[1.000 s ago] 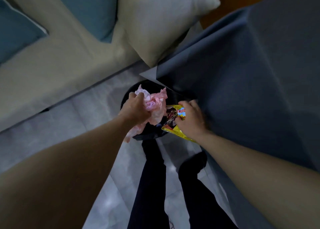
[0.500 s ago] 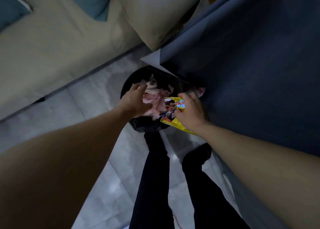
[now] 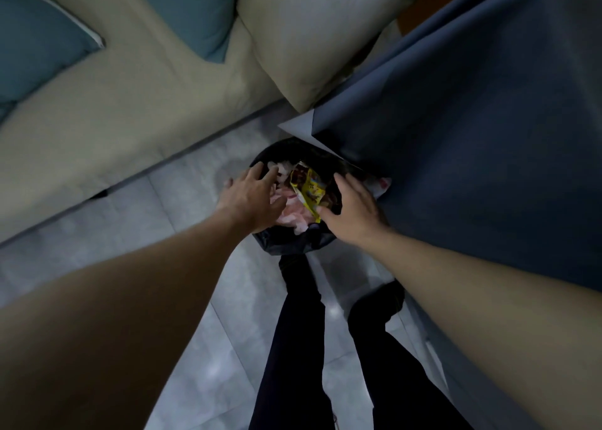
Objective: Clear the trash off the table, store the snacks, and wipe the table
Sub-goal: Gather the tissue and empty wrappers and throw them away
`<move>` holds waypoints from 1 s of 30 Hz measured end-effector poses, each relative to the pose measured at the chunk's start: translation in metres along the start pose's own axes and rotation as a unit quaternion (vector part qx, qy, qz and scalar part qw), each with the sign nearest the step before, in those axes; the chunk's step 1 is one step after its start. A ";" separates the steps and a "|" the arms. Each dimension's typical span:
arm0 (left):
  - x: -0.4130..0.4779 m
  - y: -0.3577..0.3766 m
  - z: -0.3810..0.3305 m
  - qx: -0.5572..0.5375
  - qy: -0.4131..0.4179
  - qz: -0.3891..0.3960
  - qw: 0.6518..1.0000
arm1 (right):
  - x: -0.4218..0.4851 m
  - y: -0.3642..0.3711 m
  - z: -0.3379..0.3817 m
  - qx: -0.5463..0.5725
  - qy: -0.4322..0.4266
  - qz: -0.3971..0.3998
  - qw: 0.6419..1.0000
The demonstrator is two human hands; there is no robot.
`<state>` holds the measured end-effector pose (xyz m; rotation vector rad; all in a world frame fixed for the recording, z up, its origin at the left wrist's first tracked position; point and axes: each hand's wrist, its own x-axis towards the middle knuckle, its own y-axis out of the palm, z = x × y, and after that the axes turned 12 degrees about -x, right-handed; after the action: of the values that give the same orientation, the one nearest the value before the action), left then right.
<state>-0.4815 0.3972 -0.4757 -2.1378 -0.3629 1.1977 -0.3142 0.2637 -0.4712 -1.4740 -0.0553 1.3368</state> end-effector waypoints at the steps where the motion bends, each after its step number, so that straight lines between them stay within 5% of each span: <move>1: -0.004 -0.004 -0.003 0.002 0.000 -0.001 1.000 | -0.005 -0.006 0.000 -0.005 -0.006 -0.002 1.000; 23: -0.151 -0.212 -0.145 0.082 0.049 -0.129 0.987 | -0.162 -0.233 0.056 -0.114 -0.122 -0.139 0.976; 30: -0.187 -0.268 -0.207 0.104 0.104 -0.177 0.973 | -0.211 -0.292 0.033 -0.097 -0.096 -0.205 0.969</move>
<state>-0.3910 0.4156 -0.1003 -1.8951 -0.4784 0.7661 -0.2438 0.2683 -0.1162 -1.3930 -0.6002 1.1484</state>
